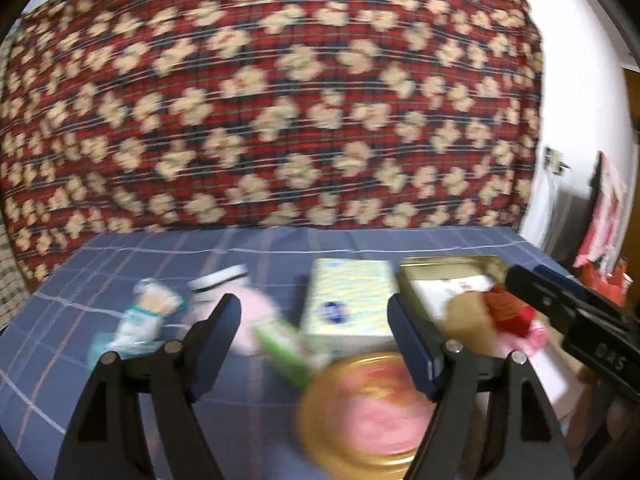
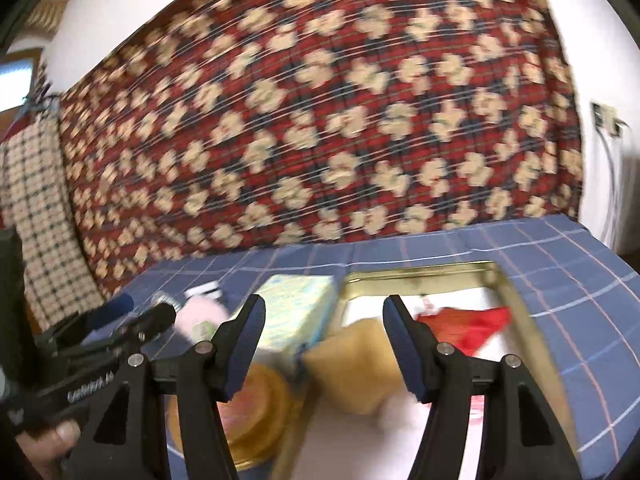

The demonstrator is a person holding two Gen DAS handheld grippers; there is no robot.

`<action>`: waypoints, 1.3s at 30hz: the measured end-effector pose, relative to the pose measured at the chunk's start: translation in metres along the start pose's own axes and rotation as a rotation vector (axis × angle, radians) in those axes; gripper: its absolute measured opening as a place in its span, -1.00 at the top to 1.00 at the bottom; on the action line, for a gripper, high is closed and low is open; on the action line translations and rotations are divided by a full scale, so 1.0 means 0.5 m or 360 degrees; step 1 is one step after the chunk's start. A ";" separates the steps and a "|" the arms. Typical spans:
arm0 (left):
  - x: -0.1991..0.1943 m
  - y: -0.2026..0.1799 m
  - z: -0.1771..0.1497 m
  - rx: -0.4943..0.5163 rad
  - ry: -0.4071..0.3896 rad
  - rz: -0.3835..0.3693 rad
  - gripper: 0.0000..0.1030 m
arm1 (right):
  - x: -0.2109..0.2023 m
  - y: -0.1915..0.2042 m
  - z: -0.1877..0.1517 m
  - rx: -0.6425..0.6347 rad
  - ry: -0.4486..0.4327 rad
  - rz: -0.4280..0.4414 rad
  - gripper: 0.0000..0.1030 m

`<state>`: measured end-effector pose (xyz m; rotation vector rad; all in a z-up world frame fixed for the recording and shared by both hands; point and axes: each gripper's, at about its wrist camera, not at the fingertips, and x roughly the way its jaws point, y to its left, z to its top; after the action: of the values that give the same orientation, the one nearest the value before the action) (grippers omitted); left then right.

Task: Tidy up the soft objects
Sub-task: 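Withdraw both grippers from the tin toward the remaining items, then grasp the teal cloth with the left gripper while the right grasps the green tissue pack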

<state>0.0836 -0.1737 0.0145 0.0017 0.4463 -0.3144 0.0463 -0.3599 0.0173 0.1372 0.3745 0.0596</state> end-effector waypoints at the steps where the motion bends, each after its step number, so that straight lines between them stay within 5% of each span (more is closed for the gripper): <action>1: -0.001 0.025 -0.003 -0.0018 0.0004 0.0037 -0.49 | 0.006 0.016 -0.002 -0.0029 0.0011 0.0019 -0.23; 13: 0.026 0.266 -0.049 -0.0179 0.0163 0.0447 -0.49 | 0.101 0.186 -0.008 -0.0322 0.0236 0.0211 -0.23; 21: 0.056 0.307 -0.071 -0.0157 0.0270 0.0444 -0.49 | 0.187 0.257 -0.023 -0.0506 0.0497 0.0160 -0.23; 39: 0.072 0.394 -0.094 -0.0170 0.0462 0.0475 -0.49 | 0.271 0.273 -0.031 -0.0589 0.0784 0.0136 -0.08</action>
<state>0.1535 0.0061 -0.0562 0.0098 0.7413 0.0053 0.1622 -0.2116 -0.0261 -0.2339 0.8412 0.2480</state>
